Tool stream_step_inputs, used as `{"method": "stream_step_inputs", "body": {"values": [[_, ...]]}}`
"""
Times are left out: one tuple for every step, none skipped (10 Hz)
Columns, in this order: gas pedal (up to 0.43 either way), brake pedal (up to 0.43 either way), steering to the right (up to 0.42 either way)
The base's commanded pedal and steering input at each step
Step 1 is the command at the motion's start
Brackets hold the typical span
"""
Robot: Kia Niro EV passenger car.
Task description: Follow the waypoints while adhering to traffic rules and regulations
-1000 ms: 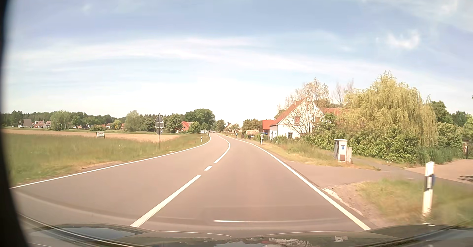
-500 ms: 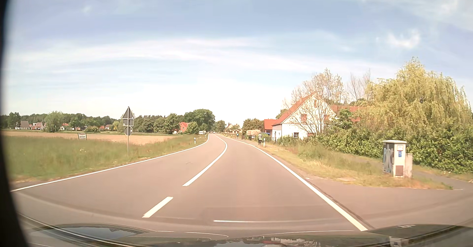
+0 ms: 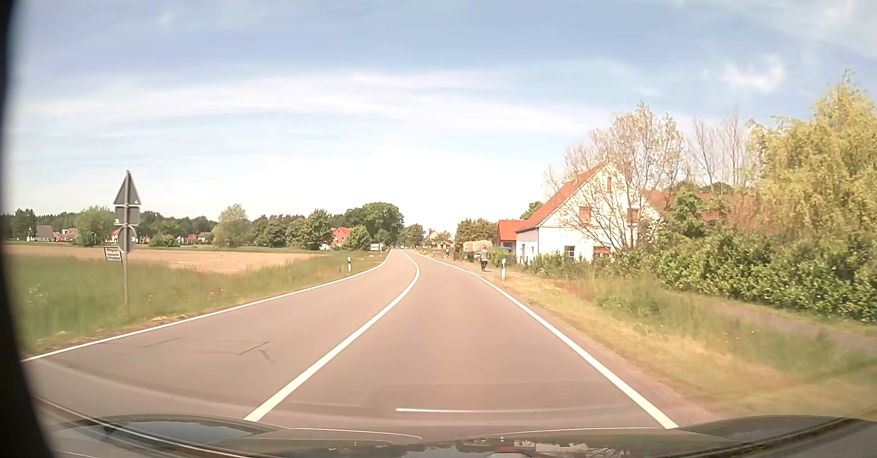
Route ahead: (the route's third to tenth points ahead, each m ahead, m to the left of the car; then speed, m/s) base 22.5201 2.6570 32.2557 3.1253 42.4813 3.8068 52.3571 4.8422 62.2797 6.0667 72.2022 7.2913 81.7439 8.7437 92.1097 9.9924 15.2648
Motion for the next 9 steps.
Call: {"method": "stream_step_inputs", "body": {"values": [[0.409, 0.000, -0.014], [0.409, 0.000, -0.013], [0.409, 0.000, -0.013], [0.409, 0.000, -0.014], [0.409, 0.000, -0.013], [0.409, 0.000, -0.013], [0.409, 0.000, -0.014], [0.409, 0.000, -0.014], [0.409, 0.000, -0.014]]}}
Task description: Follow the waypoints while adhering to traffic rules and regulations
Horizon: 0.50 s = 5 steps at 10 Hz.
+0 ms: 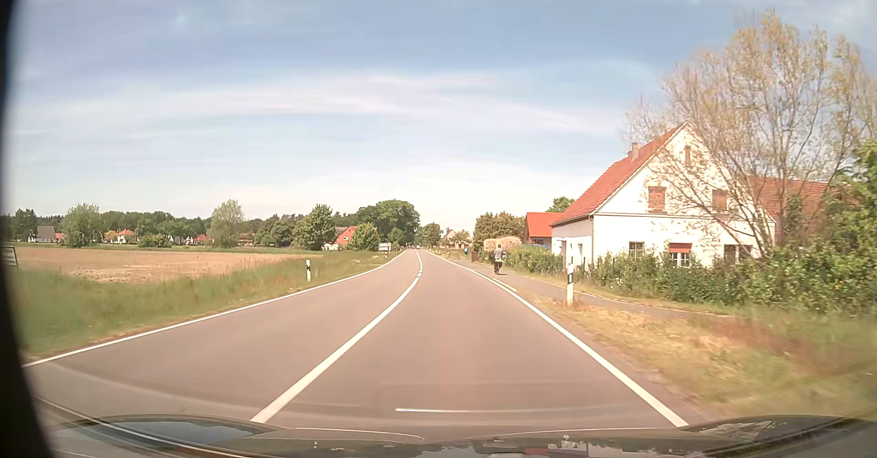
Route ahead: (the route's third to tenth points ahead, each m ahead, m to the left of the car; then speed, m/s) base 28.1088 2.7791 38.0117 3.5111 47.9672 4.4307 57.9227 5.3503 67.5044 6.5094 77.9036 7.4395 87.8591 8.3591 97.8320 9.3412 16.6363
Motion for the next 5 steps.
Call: {"method": "stream_step_inputs", "body": {"values": [[0.409, 0.000, -0.014], [0.409, 0.000, -0.014], [0.409, 0.000, -0.015], [0.409, 0.000, -0.015], [0.409, 0.000, -0.015]]}}
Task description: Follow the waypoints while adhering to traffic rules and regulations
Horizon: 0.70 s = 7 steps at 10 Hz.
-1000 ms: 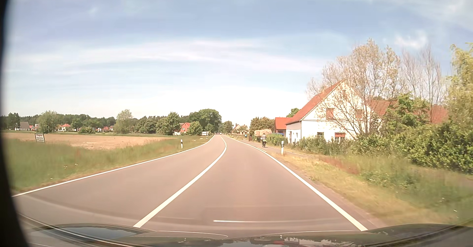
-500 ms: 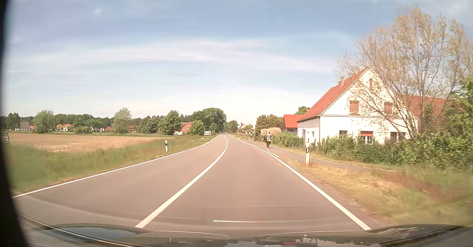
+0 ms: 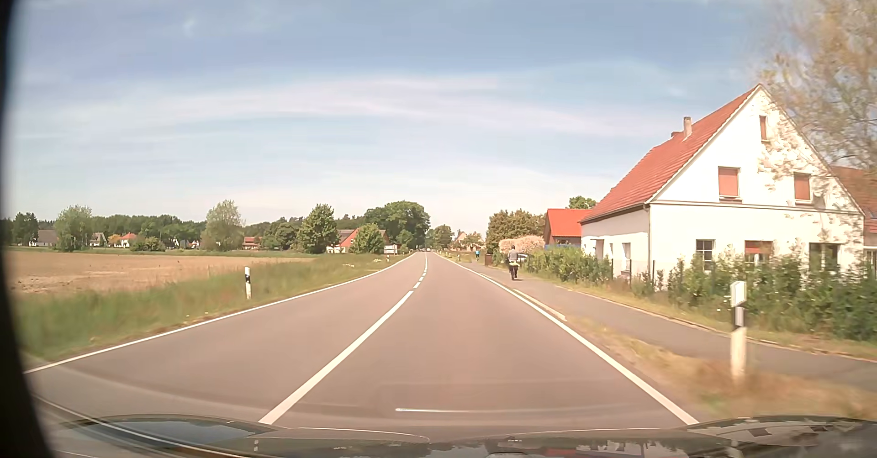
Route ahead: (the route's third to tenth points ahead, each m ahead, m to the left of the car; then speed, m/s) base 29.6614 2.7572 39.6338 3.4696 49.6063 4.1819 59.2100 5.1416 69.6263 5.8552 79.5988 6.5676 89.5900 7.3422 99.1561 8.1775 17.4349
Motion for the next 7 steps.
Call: {"method": "stream_step_inputs", "body": {"values": [[0.409, 0.000, -0.016], [0.409, 0.000, -0.016], [0.409, 0.000, -0.015], [0.409, 0.000, -0.013], [0.409, 0.000, -0.012], [0.409, 0.000, -0.011], [0.409, 0.000, -0.011]]}}
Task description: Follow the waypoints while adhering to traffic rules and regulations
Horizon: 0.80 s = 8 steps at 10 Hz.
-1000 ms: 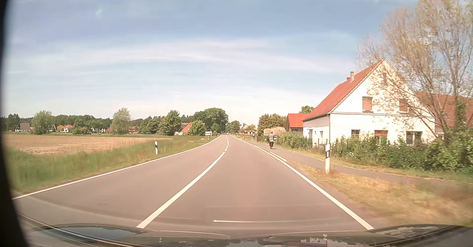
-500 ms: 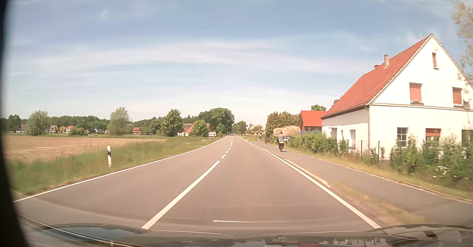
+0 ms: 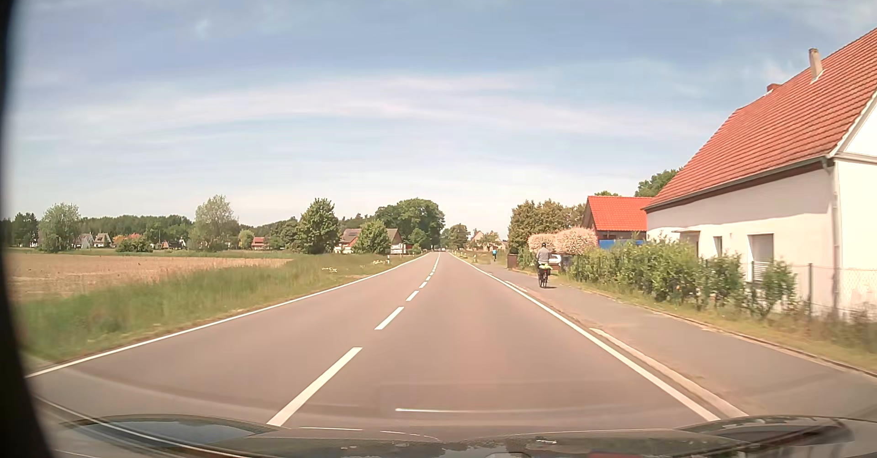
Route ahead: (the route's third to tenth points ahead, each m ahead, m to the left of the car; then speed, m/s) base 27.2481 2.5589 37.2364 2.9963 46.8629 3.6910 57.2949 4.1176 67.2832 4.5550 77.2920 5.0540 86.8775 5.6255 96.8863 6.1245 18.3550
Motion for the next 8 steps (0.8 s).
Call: {"method": "stream_step_inputs", "body": {"values": [[0.409, 0.000, -0.010], [0.409, 0.000, -0.011], [0.398, 0.000, -0.010], [0.390, 0.000, -0.010], [0.378, 0.000, -0.010], [0.358, 0.000, -0.010], [0.331, 0.000, -0.010], [0.319, 0.000, -0.009]]}}
